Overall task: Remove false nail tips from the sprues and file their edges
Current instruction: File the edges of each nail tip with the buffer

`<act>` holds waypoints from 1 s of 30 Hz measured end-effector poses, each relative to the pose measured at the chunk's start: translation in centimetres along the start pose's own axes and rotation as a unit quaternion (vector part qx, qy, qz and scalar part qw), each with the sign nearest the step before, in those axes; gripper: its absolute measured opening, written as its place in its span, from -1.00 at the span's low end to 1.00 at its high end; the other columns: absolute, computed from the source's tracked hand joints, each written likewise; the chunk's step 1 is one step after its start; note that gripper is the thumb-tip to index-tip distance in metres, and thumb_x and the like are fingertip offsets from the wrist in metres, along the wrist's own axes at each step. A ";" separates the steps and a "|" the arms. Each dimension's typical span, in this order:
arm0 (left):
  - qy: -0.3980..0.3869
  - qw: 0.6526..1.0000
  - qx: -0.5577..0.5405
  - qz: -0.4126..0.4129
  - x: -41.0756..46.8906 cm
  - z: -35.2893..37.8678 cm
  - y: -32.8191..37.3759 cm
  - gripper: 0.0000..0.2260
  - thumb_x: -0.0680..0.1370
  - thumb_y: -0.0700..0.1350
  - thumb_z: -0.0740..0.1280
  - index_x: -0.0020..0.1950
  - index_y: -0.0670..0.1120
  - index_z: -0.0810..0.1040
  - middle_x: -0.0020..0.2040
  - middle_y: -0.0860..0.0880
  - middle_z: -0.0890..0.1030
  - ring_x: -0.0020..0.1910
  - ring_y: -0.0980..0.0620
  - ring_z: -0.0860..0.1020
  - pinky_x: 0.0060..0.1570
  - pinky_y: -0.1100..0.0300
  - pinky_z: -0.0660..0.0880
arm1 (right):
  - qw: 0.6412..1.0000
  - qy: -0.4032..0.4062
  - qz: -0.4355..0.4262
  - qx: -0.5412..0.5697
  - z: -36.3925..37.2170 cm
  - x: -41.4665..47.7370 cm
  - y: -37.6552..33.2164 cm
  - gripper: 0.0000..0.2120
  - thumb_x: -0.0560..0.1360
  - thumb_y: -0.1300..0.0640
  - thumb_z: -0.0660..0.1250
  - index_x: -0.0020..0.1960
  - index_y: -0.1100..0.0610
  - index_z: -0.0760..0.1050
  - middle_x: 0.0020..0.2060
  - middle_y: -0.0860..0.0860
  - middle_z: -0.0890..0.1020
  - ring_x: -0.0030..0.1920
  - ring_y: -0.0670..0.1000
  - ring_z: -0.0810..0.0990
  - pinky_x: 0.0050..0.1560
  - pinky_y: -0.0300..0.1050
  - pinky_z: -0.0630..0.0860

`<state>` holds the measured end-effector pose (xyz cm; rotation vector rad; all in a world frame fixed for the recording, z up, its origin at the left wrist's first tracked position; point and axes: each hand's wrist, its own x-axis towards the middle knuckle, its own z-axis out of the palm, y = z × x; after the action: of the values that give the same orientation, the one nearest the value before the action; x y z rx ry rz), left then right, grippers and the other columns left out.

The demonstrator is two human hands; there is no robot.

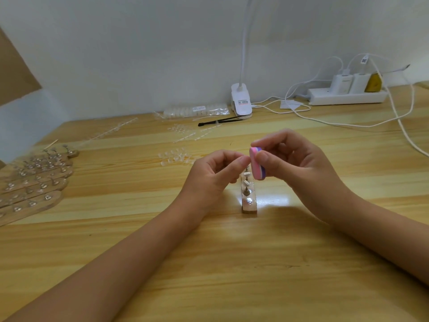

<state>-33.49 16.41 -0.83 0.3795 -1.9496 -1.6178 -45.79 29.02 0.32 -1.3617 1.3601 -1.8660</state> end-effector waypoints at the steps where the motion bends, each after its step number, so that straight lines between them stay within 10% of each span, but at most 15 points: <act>1: 0.004 1.000 0.002 -0.003 0.0 -0.1 0.0 -0.76 0.40 0.08 0.38 -0.07 -0.06 0.63 -0.37 0.22 0.58 -0.34 0.27 0.50 -0.19 0.37 0.47 | 1.000 0.002 0.010 -0.004 0.0 0.0 0.1 -0.82 0.42 0.13 0.40 0.00 0.14 0.58 -0.19 0.02 0.66 -0.17 -0.02 0.64 -0.10 -0.12 0.64; 30: 0.009 0.999 -0.018 -0.035 0.1 -0.1 -0.1 -0.88 0.41 0.12 0.45 -0.24 0.12 0.71 -0.35 0.16 0.57 -0.32 0.17 0.47 -0.04 0.19 0.51 | 0.999 0.011 0.042 0.013 -0.4 0.2 -0.1 -0.80 0.42 0.12 0.40 0.01 0.17 0.54 -0.23 -0.01 0.64 -0.19 -0.03 0.65 -0.10 -0.11 0.63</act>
<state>-33.53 16.25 -0.88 0.4504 -1.9095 -1.6851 -46.18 29.05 0.54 -1.2547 1.3789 -1.8423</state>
